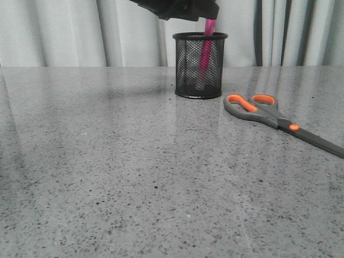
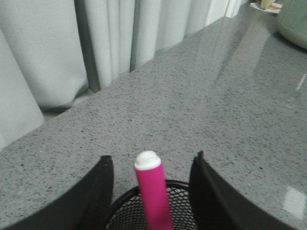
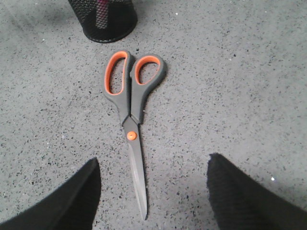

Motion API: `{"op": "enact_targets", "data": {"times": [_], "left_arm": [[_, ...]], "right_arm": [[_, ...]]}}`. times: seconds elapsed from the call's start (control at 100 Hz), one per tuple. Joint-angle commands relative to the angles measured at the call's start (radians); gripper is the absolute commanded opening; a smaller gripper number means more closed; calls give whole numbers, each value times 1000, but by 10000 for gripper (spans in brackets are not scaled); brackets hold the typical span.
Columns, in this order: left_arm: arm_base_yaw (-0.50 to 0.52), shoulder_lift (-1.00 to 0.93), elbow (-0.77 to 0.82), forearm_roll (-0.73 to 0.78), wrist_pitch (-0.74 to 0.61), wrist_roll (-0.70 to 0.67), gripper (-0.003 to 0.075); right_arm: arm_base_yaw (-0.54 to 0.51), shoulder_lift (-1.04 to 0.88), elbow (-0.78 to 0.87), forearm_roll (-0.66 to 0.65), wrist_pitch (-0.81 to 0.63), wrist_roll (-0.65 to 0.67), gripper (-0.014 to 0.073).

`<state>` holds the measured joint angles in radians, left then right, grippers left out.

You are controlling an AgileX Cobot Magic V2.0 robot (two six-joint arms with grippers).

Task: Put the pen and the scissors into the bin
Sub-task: 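Drop the marker into the cup and withdraw the left gripper, then lower the right gripper onto the scissors' orange handles and grasp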

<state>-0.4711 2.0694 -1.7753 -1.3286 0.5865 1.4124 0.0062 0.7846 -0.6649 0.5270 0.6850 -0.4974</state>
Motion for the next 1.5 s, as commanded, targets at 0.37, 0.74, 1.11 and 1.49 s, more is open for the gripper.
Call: {"op": "enact_targets", "data": {"times": [0.37, 0.74, 1.11, 1.49], "left_arm": [[92, -326, -37, 171, 182, -62, -23], [212, -650, 128, 621, 156, -492, -20], [315, -1131, 833, 532, -218, -508, -19], [369, -1388, 1100, 465, -221, -508, -18]], "right_arm": [[4, 1, -35, 29, -31, -9, 431], [4, 1, -35, 107, -62, -9, 430], [105, 104, -55, 164, -33, -205, 430], [126, 459, -308, 67, 168, -179, 431]]}}
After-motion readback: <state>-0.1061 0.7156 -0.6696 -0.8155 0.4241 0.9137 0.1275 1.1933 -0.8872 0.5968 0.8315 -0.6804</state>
